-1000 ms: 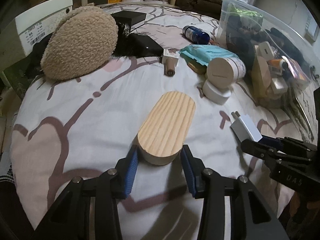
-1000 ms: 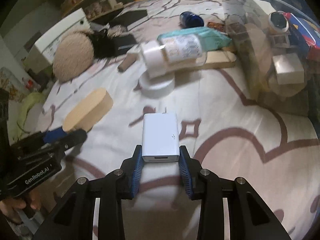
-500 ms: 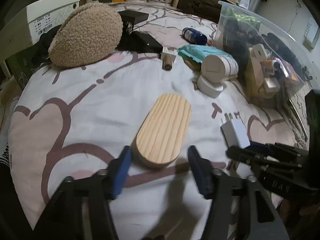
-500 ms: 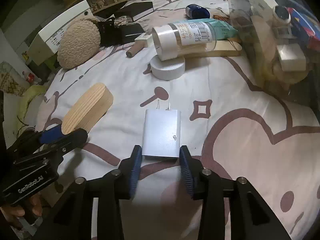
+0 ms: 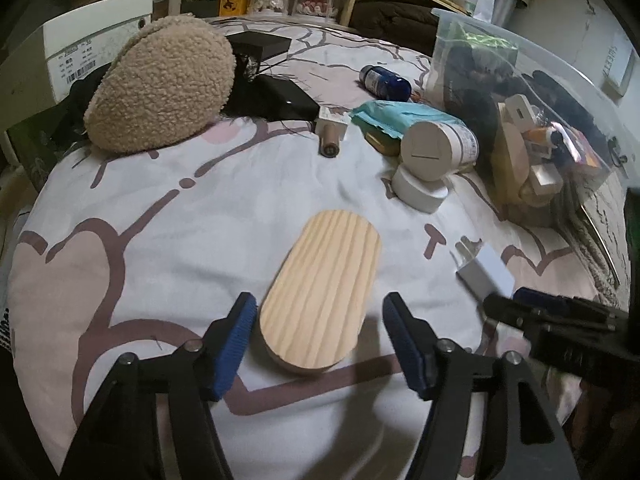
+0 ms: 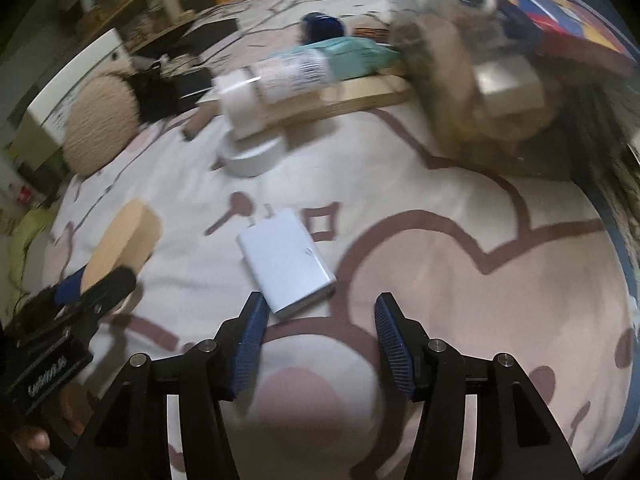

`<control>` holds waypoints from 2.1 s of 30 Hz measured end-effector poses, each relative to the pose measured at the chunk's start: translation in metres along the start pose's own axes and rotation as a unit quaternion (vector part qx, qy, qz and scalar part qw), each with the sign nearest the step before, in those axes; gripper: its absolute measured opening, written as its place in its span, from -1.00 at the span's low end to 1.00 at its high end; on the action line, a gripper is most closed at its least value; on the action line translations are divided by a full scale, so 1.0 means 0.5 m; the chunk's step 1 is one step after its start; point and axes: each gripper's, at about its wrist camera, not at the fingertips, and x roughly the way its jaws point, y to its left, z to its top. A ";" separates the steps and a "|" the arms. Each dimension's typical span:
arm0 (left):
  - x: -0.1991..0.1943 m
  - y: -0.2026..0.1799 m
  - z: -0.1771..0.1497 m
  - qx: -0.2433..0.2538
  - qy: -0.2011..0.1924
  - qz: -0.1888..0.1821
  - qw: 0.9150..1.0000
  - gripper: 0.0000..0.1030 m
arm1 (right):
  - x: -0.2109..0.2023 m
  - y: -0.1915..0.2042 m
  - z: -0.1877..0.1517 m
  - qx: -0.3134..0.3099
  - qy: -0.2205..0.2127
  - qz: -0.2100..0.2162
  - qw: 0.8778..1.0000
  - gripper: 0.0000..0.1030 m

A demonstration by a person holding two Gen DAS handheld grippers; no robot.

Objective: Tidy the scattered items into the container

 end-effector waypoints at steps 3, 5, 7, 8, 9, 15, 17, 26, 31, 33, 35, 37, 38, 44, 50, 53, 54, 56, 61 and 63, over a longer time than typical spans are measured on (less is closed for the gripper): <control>0.002 -0.011 -0.004 0.010 0.010 0.000 1.000 0.72 | 0.002 -0.016 0.006 0.017 -0.003 -0.028 0.999 0.11; 0.003 -0.015 -0.006 0.015 0.015 0.003 1.000 0.76 | 0.005 -0.035 0.009 0.034 -0.002 -0.038 0.999 0.12; 0.004 -0.017 -0.007 0.016 0.019 0.009 1.000 0.79 | 0.006 -0.056 0.011 0.052 -0.005 -0.044 0.998 0.12; 0.006 -0.016 -0.007 0.015 0.022 0.011 1.000 0.80 | 0.007 -0.065 0.013 0.059 -0.006 -0.048 0.997 0.13; 0.006 -0.016 -0.007 0.015 0.023 0.012 1.000 0.83 | 0.009 -0.073 0.014 0.065 -0.007 -0.054 0.996 0.28; 0.015 -0.023 -0.016 0.023 0.035 0.029 0.999 0.99 | 0.025 -0.092 0.013 0.080 0.001 -0.080 0.994 0.94; 0.020 -0.032 -0.019 0.034 0.039 0.044 0.998 0.99 | 0.027 -0.089 0.012 0.074 0.003 -0.081 0.994 1.00; 0.026 -0.043 -0.030 0.053 0.044 0.060 0.996 1.00 | 0.013 -0.067 0.001 0.058 -0.005 -0.051 0.997 1.00; 0.028 -0.043 -0.027 0.055 0.051 0.061 0.995 1.00 | 0.021 -0.026 0.005 0.012 -0.010 -0.042 0.999 1.00; 0.030 -0.043 -0.026 0.055 0.052 0.062 0.995 1.00 | 0.027 -0.013 0.012 -0.001 -0.017 -0.042 0.999 1.00; 0.032 -0.045 -0.025 0.058 0.052 0.066 0.995 1.00 | 0.033 -0.007 0.021 -0.007 -0.024 -0.041 0.999 1.00; 0.034 -0.048 -0.026 0.063 0.053 0.071 0.994 1.00 | 0.039 -0.005 0.027 -0.012 -0.031 -0.042 0.999 1.00; 0.035 -0.050 -0.026 0.066 0.053 0.074 0.994 1.00 | 0.040 -0.005 0.026 -0.014 -0.033 -0.043 0.998 1.00; 0.039 -0.053 -0.027 0.072 0.051 0.085 0.992 1.00 | 0.057 0.002 0.041 -0.011 -0.044 -0.050 0.998 1.00; 0.045 -0.052 -0.023 0.075 0.050 0.084 0.992 1.00 | 0.072 0.010 0.055 -0.019 -0.047 -0.054 0.997 1.00; 0.049 -0.049 -0.018 0.074 0.055 0.081 0.992 1.00 | 0.074 0.006 0.055 -0.022 -0.046 -0.044 0.998 1.00; 0.051 -0.049 -0.015 0.074 0.057 0.082 0.992 1.00 | 0.074 0.004 0.054 -0.024 -0.044 -0.042 0.998 1.00; 0.051 -0.047 -0.009 0.071 0.059 0.077 0.993 1.00 | 0.073 0.002 0.053 -0.025 -0.043 -0.039 0.998 1.00; 0.040 -0.020 0.016 0.021 0.026 0.052 0.998 0.88 | 0.072 0.003 0.052 -0.026 -0.046 -0.039 0.998 1.00; 0.039 -0.018 0.022 0.024 0.017 0.055 0.998 0.76 | 0.072 0.004 0.054 -0.025 -0.047 -0.037 0.998 1.00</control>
